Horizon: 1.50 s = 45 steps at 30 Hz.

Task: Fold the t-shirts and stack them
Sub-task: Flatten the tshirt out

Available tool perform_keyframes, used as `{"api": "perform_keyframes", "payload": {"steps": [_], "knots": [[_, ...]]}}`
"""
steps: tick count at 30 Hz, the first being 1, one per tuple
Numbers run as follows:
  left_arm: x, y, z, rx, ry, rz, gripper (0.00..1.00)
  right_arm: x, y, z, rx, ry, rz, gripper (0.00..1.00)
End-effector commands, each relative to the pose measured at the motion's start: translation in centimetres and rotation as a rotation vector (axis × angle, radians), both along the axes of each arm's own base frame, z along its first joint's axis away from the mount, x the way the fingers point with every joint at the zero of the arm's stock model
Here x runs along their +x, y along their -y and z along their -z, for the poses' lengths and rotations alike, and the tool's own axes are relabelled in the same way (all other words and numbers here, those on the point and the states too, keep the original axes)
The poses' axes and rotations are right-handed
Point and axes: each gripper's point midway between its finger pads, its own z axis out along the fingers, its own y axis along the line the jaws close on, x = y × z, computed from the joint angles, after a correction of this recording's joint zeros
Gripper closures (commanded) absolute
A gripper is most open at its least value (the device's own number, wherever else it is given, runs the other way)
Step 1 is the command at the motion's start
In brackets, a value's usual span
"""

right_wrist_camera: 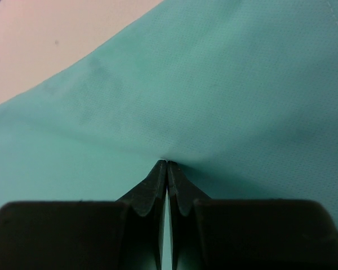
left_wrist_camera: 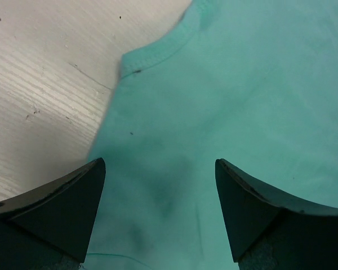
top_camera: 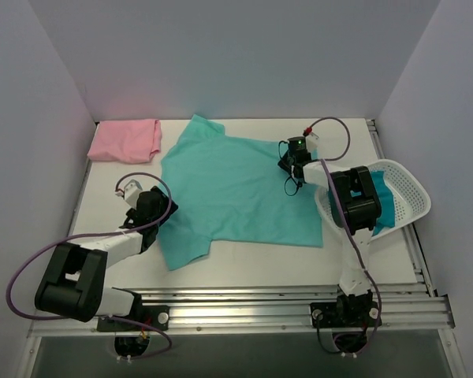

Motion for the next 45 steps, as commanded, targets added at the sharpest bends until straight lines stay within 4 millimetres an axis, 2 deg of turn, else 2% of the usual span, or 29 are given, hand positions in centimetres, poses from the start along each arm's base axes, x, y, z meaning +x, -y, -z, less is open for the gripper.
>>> {"api": "perform_keyframes", "payload": {"steps": [1, 2, 3, 6, 9, 10, 11, 12, 13, 14, 16, 17, 18, 19, 20, 21, 22, 23, 25, 26, 27, 28, 29, 30, 31, 32, 36, 41, 45], "knots": [[2.6, 0.7, -2.7, -0.027, 0.096, 0.016, 0.12, -2.1, 2.2, 6.0, -0.071, -0.179, 0.0, 1.0], [2.8, 0.7, -2.8, -0.026, 0.098, 0.016, 0.12, -0.9, 2.1, 5.4, -0.069, -0.155, -0.004, 1.0], [2.8, 0.7, -2.7, -0.025, 0.097, 0.016, 0.12, -0.8, 1.9, 6.4, -0.07, -0.167, -0.019, 1.0], [3.0, 0.7, -2.5, -0.021, 0.096, 0.015, 0.12, 1.3, 0.5, 6.3, -0.047, -0.129, -0.087, 0.99], [3.0, 0.6, -2.6, -0.018, 0.098, 0.015, 0.13, 2.9, -1.5, 3.4, -0.013, -0.034, -0.162, 0.53], [2.9, 0.6, -2.6, -0.018, 0.097, 0.015, 0.13, 3.1, -2.0, 2.3, -0.018, -0.007, -0.184, 0.27], [2.9, 0.6, -2.7, -0.017, 0.098, 0.016, 0.13, 3.4, -2.8, -0.2, -0.023, 0.035, -0.198, 0.15], [2.8, 0.6, -3.0, -0.018, 0.106, 0.014, 0.13, 3.5, -3.0, -1.7, -0.032, 0.058, -0.202, 0.09], [2.7, 0.5, -3.1, -0.017, 0.107, 0.013, 0.13, 3.1, -2.9, -2.5, -0.051, 0.052, -0.196, 0.04], [2.5, 0.5, -3.6, -0.021, 0.117, 0.012, 0.13, 3.0, -3.1, -5.5, -0.057, 0.092, -0.201, 0.03], [2.1, 0.4, -3.9, -0.025, 0.126, 0.011, 0.13, 1.2, -3.4, -6.9, -0.096, 0.083, -0.187, 0.02], [1.9, 0.3, -4.6, -0.029, 0.141, 0.009, 0.13, 0.4, -3.4, -10.2, -0.101, 0.131, -0.174, 0.02], [1.4, 0.2, -4.4, -0.03, 0.135, 0.01, 0.13, -1.2, -4.4, -11.0, -0.118, 0.125, -0.185, 0.02], [1.1, 0.2, -4.6, -0.035, 0.141, 0.011, 0.13, -3.0, -4.3, -10.4, -0.146, 0.096, -0.181, 0.02], [0.8, 0.1, -5.2, -0.043, 0.159, 0.011, 0.13, -4.2, -3.6, -13.4, -0.172, 0.141, -0.133, 0.02], [0.5, 0.2, -5.3, -0.051, 0.164, 0.013, 0.13, -6.2, -4.5, -13.4, -0.18, 0.119, -0.13, 0.02], [-0.3, 0.3, -4.7, -0.059, 0.151, 0.014, 0.13, -8.3, -3.8, -11.9, -0.2, 0.076, -0.112, 0.02], [-0.7, 0.5, -5.0, -0.069, 0.164, 0.017, 0.13, -9.5, -2.7, -13.9, -0.212, 0.111, -0.045, 0.02], [-1.7, 0.6, -4.3, -0.079, 0.15, 0.01, 0.13, -12.7, -2.2, -13.1, -0.216, 0.08, 0.016, 0.02], [-2.3, 0.5, -4.2, -0.081, 0.143, 0.009, 0.13, -14.8, -0.7, -13.1, -0.246, 0.087, 0.062, 0.03], [-2.7, 0.5, -4.1, -0.089, 0.139, 0.002, 0.14, -16.9, -1.0, -12.7, -0.255, 0.069, 0.06, 0.03], [-3.4, 0.5, -3.3, -0.091, 0.122, 0.007, 0.14, -18.3, -0.7, -14.0, -0.242, 0.099, 0.071, 0.03], [-3.9, 0.5, -3.3, -0.098, 0.122, 0.009, 0.14, -20.2, -0.3, -12.5, -0.265, 0.072, 0.061, 0.03], [-4.3, 0.6, -3.1, -0.112, 0.123, 0.006, 0.16, -21.5, 0.0, -12.1, -0.26, 0.058, 0.073, 0.03], [-4.6, 0.7, -2.9, -0.123, 0.124, 0.009, 0.17, -22.9, -0.5, -12.9, -0.229, 0.08, 0.054, 0.03], [-5.3, 1.1, -2.3, -0.129, 0.119, 0.024, 0.18, -24.3, -0.2, -11.8, -0.241, 0.059, 0.043, 0.03], [-6.3, 2.6, -1.2, -0.135, 0.09, 0.075, 0.21, -28.1, 1.0, -10.2, -0.275, -0.001, 0.089, 0.01], [-7.0, 4.7, 0.6, -0.116, 0.036, 0.133, 0.24, -30.0, 1.1, -7.0, -0.351, -0.141, 0.185, 0.02], [-7.0, 5.8, 1.2, -0.115, 0.026, 0.165, 0.24, -30.8, 2.4, -5.1, -0.559, -0.258, 0.268, 0.01]]}}
